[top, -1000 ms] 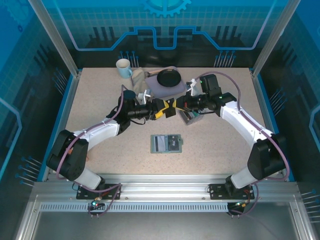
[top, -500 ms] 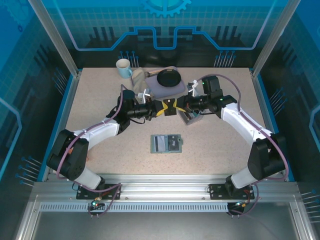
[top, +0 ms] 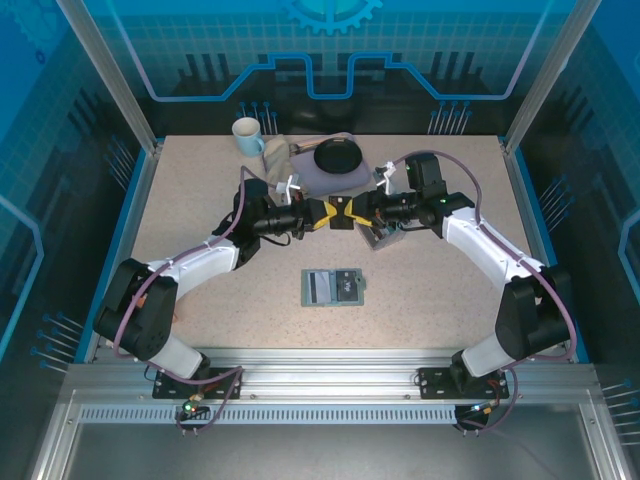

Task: Put the credit cards into the card holder
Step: Pick up the credit card from the storage box.

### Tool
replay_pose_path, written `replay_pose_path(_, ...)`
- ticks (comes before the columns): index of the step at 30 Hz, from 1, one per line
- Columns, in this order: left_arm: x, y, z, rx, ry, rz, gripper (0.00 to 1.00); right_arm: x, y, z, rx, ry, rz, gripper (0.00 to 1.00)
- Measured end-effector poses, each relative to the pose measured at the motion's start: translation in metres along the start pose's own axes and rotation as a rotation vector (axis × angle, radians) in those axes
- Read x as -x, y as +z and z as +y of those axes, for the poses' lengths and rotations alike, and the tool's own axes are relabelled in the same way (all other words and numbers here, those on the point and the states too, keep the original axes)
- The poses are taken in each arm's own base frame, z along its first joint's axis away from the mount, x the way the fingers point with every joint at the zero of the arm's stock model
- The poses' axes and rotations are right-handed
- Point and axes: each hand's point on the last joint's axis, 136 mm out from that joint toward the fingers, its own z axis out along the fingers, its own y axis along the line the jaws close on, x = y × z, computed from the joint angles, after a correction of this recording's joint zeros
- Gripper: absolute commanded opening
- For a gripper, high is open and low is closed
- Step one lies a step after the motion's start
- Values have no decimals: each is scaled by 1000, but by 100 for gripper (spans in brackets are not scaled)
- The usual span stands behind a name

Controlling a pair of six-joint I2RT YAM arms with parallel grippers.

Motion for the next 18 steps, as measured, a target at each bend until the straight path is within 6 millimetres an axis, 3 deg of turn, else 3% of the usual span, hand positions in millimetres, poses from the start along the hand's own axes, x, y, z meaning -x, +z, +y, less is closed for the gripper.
replay_pose_path(6, 1, 0, -4, -19, -10, -2, 4, -1, 0, 3, 44, 8, 9, 13)
replay_pose_path(8, 0, 0, -2, -16, -17, -2, 12, 0, -1, 5, 54, 8, 9, 8)
replay_pose_path(10, -1, 0, 2, -2, -26, 1, 33, 0, -2, 6, 57, 4, 11, 6)
replay_pose_path(11, -1, 0, 5, 11, -23, 2, 39, -1, -3, 5, 49, -3, 6, 6)
replay_pose_path(13, -3, -1, 22, 78, -46, 0, 49, -2, -5, -3, -1, 2, -8, 5)
replay_pose_path(18, -13, -17, 84, 356, -99, -21, 62, -15, -8, -36, -211, 3, -32, 4)
